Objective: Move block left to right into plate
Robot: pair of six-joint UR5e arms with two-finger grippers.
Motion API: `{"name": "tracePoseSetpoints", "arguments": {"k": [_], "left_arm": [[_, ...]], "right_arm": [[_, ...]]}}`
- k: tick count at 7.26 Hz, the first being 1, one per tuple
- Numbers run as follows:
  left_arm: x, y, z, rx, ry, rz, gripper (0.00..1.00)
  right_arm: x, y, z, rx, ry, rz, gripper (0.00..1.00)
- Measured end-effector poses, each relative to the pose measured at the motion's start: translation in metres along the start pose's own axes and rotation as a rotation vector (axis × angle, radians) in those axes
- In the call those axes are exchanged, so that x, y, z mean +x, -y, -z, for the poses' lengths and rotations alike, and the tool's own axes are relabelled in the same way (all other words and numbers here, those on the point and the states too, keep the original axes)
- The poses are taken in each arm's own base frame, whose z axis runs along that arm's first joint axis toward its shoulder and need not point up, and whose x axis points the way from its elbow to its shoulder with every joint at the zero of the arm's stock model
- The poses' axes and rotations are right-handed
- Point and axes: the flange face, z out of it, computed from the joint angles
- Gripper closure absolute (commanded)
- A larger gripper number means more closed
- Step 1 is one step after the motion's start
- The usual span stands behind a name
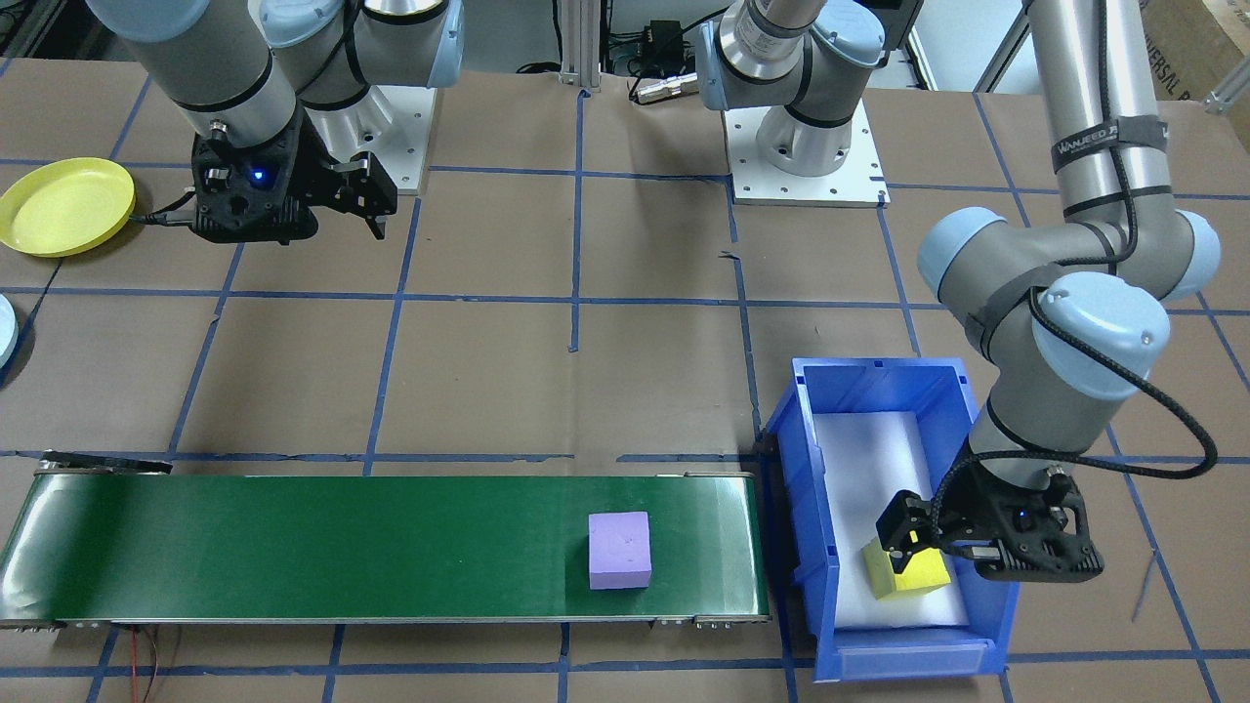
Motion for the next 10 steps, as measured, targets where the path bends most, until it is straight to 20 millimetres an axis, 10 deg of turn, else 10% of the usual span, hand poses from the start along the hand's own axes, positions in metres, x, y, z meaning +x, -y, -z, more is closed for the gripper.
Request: {"name": "tracePoseSetpoints", "arguments": {"k": [2,3,4,6,10], "left_arm": [[-0.001,0.001,-0.024,-0.027,-0.006,0.005,0.0],[-0.001,-0.005,-0.035,-0.049,-0.007,0.009,0.2],[0.0,-0.012,-0.044,-0.073,-0.008,0.012,0.63],[0.002,-0.022,-0.048,-0.093,-0.009,0.027,0.76],[0.01,-0.014,0.097,0.067,0.014,0.077,0.77]], "right_arm": [[-0.001,0.0,-0.001,-0.003,-0.001,0.002,0.0],[0.0,0.0,0.0,-0.001,-0.001,0.001,0.0],[0.001,0.0,0.001,0.002,0.0,-0.001,0.0],[0.001,0.001,0.002,0.004,-0.001,-0.002,0.0],[0.002,0.001,0.002,0.003,-0.002,-0.004,0.0]]}}
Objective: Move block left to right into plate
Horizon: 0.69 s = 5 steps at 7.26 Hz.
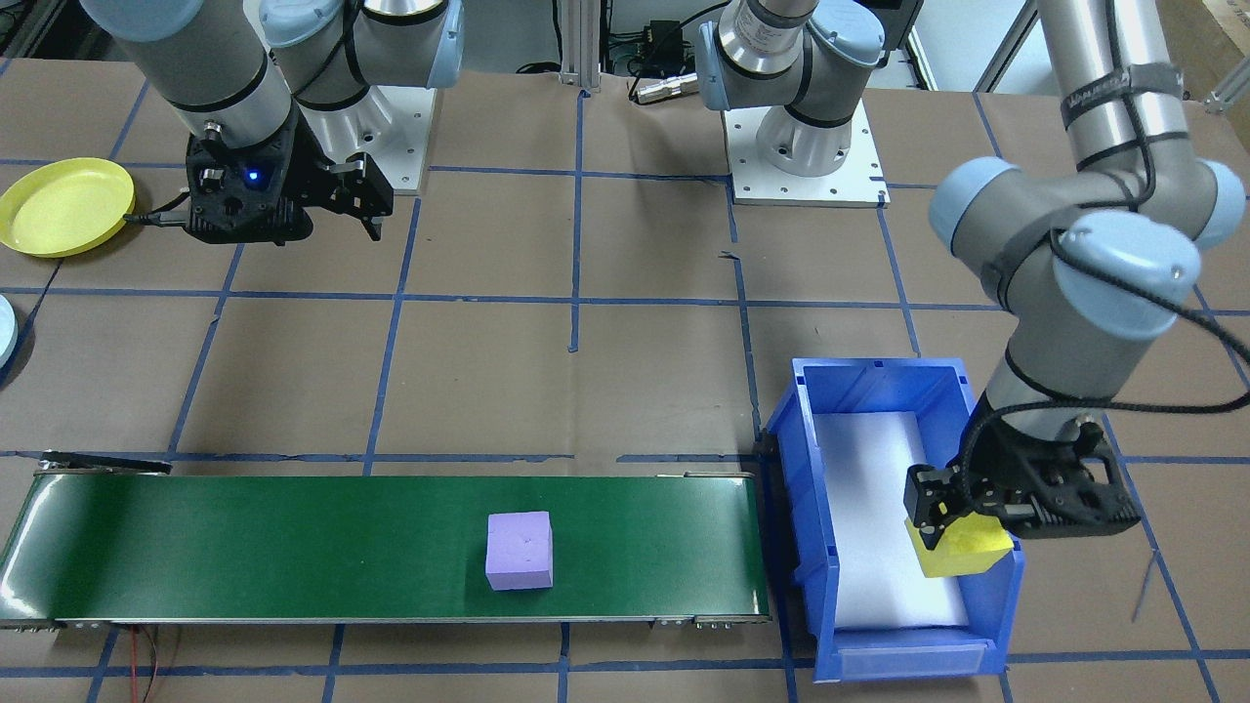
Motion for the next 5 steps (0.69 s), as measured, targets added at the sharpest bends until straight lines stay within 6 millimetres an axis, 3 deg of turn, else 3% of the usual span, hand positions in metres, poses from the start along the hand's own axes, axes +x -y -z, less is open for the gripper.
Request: {"name": "tracePoseSetpoints", "arguments": {"k": [1,2,4,5], "left_arm": [[0.018,-0.002,0.031,0.037,-0.017,-0.002,0.77],[0.048,-0.006,0.046,0.057,-0.046,0.009,0.77],[0.114,-0.016,0.044,0.053,-0.099,0.039,0.77],[0.145,-0.02,0.026,0.052,-0.119,0.044,0.77]], "right_arm": [[0.0,0.0,0.001,0.002,0.0,0.0,0.0],[-0.001,0.0,0.003,0.005,0.0,0.002,0.0],[-0.002,0.0,0.003,0.006,-0.001,0.004,0.0],[-0.001,0.001,0.003,0.006,-0.001,0.003,0.0]]}}
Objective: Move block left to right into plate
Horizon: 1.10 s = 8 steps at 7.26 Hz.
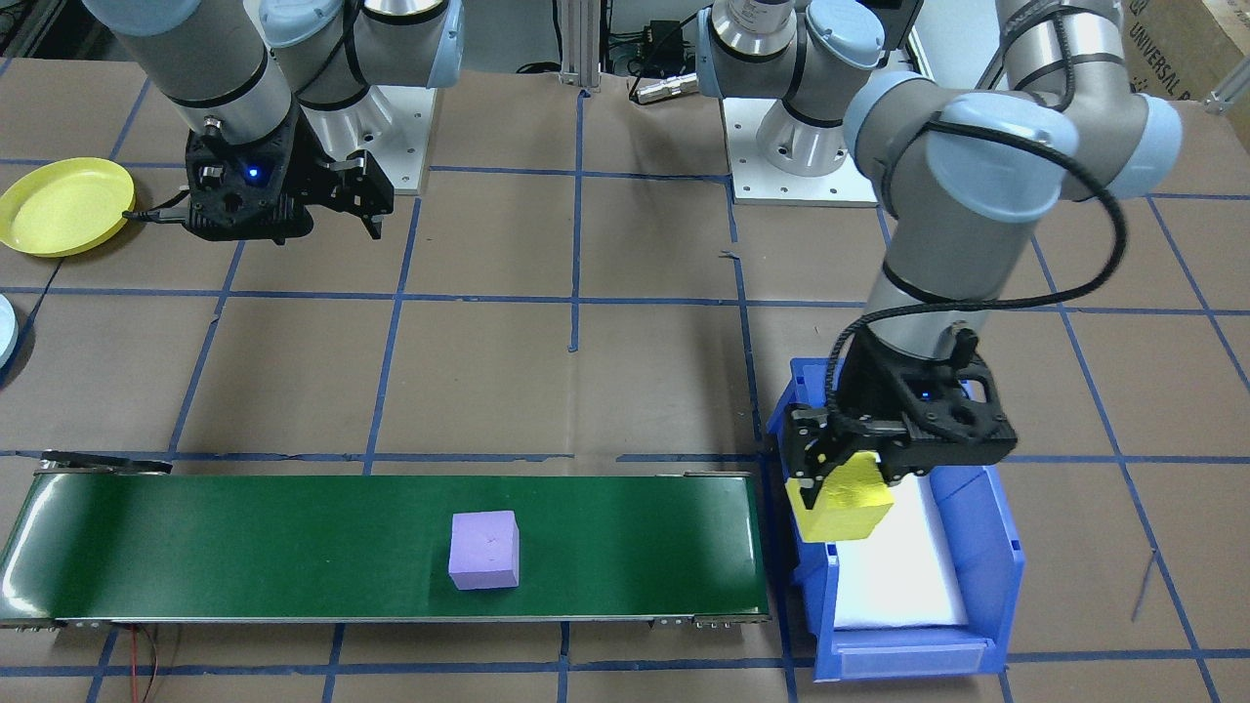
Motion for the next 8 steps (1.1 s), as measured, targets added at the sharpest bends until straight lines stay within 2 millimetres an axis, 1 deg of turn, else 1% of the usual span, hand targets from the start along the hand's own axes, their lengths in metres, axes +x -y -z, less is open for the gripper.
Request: {"name": "tracePoseSetpoints", "arguments": {"k": [1,2,3,4,5,6,7,8], "left_arm": [[0.027,-0.006,-0.029,0.005,-0.019,0.002,0.76],[0.045,-0.013,-0.058,0.005,-0.037,-0.001,0.47],[0.054,-0.018,-0.079,-0.005,-0.053,-0.005,0.0],[0.057,-0.02,-0.089,-0.014,-0.061,-0.008,0.0],[0.058,-0.022,-0.092,-0.02,-0.062,-0.013,0.0],[0.058,-0.022,-0.091,-0.02,-0.06,-0.017,0.0],[0.057,-0.02,-0.084,-0.022,-0.054,-0.02,0.0],[0.053,-0.018,-0.072,-0.035,-0.044,-0.02,0.0]], "right_arm": [[0.001,0.0,0.0,-0.001,0.0,-0.002,0.0],[0.004,0.001,0.0,-0.001,0.001,-0.007,0.0],[0.007,0.002,0.0,-0.002,0.002,-0.015,0.0],[0.01,0.002,-0.001,-0.003,0.003,-0.019,0.0],[0.013,0.002,-0.002,-0.006,0.004,-0.021,0.0],[0.018,0.003,-0.003,-0.009,0.008,-0.022,0.0],[0.028,0.008,-0.005,-0.014,0.017,-0.021,0.0],[0.04,0.016,-0.01,-0.023,0.026,-0.019,0.0]]}}
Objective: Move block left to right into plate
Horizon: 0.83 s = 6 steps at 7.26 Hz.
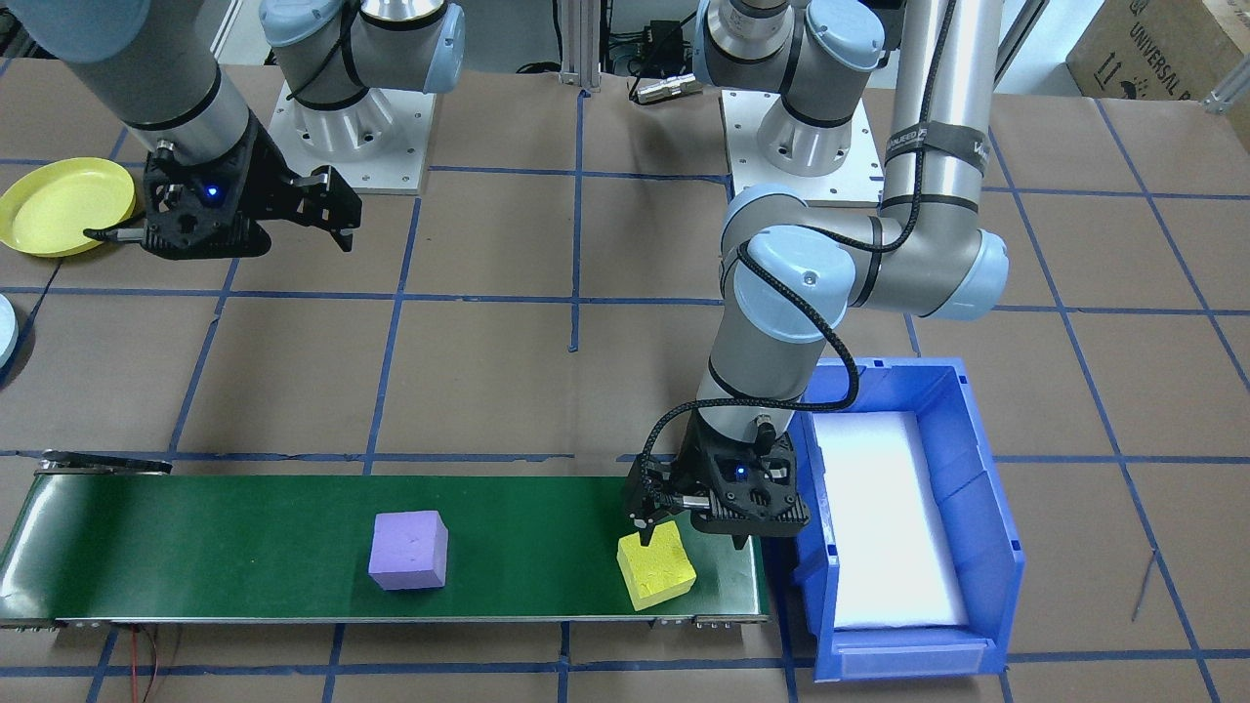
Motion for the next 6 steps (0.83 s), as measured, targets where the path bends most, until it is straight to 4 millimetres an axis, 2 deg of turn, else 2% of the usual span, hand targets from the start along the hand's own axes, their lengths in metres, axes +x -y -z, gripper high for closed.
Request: {"name": "tracePoseSetpoints", "arguments": {"k": [1,3,4,5,6], "left_arm": [[-0.01,0.001,0.02,-0.019,0.025,-0.007,0.0],[-0.052,-0.001,0.09,-0.085,0.1,-0.041,0.0],[-0.078,-0.006,0.129,-0.123,0.132,-0.023,0.0],[-0.099,-0.014,0.158,-0.158,0.162,0.004,0.0],[-0.112,-0.021,0.172,-0.183,0.181,0.024,0.0]], "right_arm": [[0.013,0.008,-0.003,0.0,0.006,-0.006,0.0],[0.043,0.029,-0.008,0.035,0.01,-0.03,0.0],[0.057,0.048,-0.009,0.063,0.017,-0.039,0.0],[0.069,0.068,-0.005,0.087,0.033,-0.034,0.0],[0.079,0.086,-0.002,0.103,0.049,-0.018,0.0]]}}
